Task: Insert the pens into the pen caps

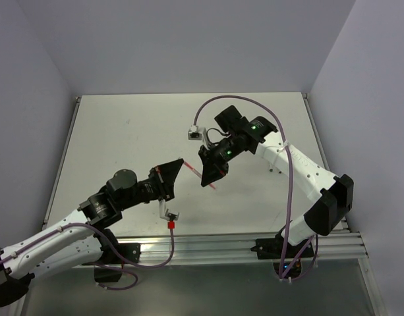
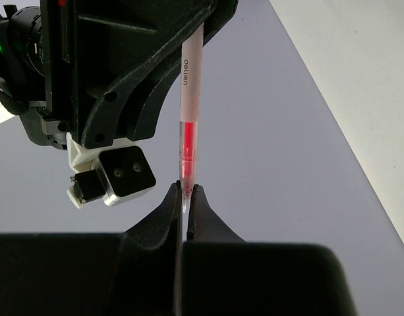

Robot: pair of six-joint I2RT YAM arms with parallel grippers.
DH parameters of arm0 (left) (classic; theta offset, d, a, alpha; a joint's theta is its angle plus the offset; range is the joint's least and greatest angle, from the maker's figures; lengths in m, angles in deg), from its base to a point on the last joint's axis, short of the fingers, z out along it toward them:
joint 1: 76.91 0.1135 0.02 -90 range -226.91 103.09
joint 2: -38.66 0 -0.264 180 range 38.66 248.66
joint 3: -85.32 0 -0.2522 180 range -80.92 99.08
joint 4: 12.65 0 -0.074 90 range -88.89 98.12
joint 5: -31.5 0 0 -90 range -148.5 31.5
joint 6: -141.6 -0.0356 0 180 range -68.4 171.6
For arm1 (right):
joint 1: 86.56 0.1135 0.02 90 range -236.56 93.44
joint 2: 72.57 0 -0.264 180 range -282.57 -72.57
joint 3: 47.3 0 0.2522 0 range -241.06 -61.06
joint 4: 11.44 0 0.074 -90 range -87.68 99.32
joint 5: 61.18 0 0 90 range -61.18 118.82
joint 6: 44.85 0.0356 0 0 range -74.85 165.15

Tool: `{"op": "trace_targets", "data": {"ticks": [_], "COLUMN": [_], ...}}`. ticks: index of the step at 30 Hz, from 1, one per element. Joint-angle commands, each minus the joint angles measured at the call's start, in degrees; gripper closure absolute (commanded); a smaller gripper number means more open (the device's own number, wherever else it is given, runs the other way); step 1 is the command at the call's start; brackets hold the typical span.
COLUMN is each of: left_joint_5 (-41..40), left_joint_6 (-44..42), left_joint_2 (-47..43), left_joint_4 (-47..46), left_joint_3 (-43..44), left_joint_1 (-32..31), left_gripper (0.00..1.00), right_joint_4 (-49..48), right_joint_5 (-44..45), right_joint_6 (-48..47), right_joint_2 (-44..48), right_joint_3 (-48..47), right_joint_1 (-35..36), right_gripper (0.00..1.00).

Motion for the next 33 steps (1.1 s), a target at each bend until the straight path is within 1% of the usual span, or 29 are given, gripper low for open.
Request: {"op": "trace_targets", "data": {"ticks": [1, 4, 5, 7, 8, 11, 13, 14, 17, 19, 21, 23, 24, 25, 26, 27, 28, 29, 30, 31, 32, 33], "left_joint_5": [2.39, 1.87, 1.60, 0.12, -0.76, -3.49, -4.46, -5.77, -7.18, -7.10, -6.66, -5.79, -3.26, -2.36, -1.92, -0.26, 1.93, 3.78, 6.15, 6.78, 8.44, 12.29], "left_joint_6": [-0.06, -0.67, -0.85, -0.94, -0.76, 1.69, 2.23, 2.84, 4.07, 5.21, 9.07, 22.21, 28.79, 42.69, 49.19, 54.91, 64.45, 69.07, 73.81, 85.95, 92.51, 98.58], "left_joint_2": [0.28, 0.19, 0.19, 0.54, 0.71, 0.98, 0.98, 0.98, -0.07, -1.91, -3.32, -4.64, -4.30, -2.73, -1.67, -0.87, -0.61, -0.43, 0.10, 2.36, 4.04, 5.88], "left_joint_4": [2.44, 1.83, 1.22, 0.86, 0.25, -1.68, -1.60, -3.26, -2.31, 3.39, 7.43, 12.26, 15.15, 17.97, 20.87, 20.90, 20.20, 18.89, 18.35, 17.56, 17.38, 19.30], "left_joint_3": [-0.49, -0.93, -1.10, -1.10, -1.02, -0.49, -0.05, 0.12, 0.56, 1.18, 2.06, 4.86, 7.05, 9.59, 13.53, 14.79, 16.20, 16.99, 17.96, 21.19, 23.40, 25.94], "left_joint_1": [-1.85, -2.64, -2.82, -2.99, -2.99, -2.99, -2.99, -2.99, -2.99, -2.99, -2.99, -2.99, -2.99, -2.99, -2.99, -2.91, -1.17, 0.33, 1.56, 2.71, 4.89, 6.66], "left_gripper": [1.00, 0.94, 0.87, 0.76, 0.63, 0.49, 0.45, 0.44, 0.43, 0.43, 0.43, 0.44, 0.45, 0.46, 0.50, 0.52, 0.53, 0.58, 0.61, 0.63, 0.68, 0.71], "right_joint_4": [-3.97, -4.58, -4.59, -4.67, -4.67, -4.59, -4.59, -4.67, -5.20, -6.95, -10.90, -14.50, -15.04, -15.39, -16.01, -16.71, -17.32, -18.20, -18.90, -20.13, -23.71, -25.75], "right_joint_5": [-1.24, -1.95, -1.77, -1.42, -1.33, -1.95, -2.03, -2.03, -1.25, -0.54, 1.47, 4.10, 4.47, 4.73, 4.91, 5.00, 5.08, 5.08, 5.17, 5.26, 5.52, 5.87], "right_joint_6": [0.17, -0.18, -0.45, -0.80, -0.71, -0.36, -0.10, -0.10, -0.10, 1.22, 3.40, 4.99, 5.78, 6.14, 6.32, 6.84, 7.28, 7.72, 8.86, 9.65, 10.79, 13.06], "right_joint_2": [0.06, -0.20, -0.29, -0.73, -0.82, -0.91, -0.99, -0.91, -0.82, -0.38, 1.28, 2.34, 2.95, 3.31, 3.40, 3.75, 3.93, 3.84, 4.01, 4.36, 4.98, 6.64], "right_joint_3": [-4.68, -5.55, -5.82, -6.43, -6.53, -6.88, -6.79, -6.53, -5.82, -5.65, -5.47, -5.64, -6.34, -8.00, -8.63, -9.33, -9.60, -9.86, -9.78, -9.26, -8.21, -5.67], "right_joint_1": [0.01, 0.01, 0.01, 0.01, 0.01, 0.01, -0.07, 0.01, 0.01, -0.07, -0.51, -1.39, -1.65, -2.00, -2.35, -3.05, -3.41, -3.76, -4.37, -4.64, -4.99, -5.34], "right_gripper": [1.00, 1.00, 1.00, 1.00, 1.00, 1.00, 1.00, 1.00, 1.00, 1.00, 1.00, 1.00, 1.00, 1.00, 1.00, 1.00, 1.00, 1.00, 1.00, 1.00, 1.00, 1.00]}}
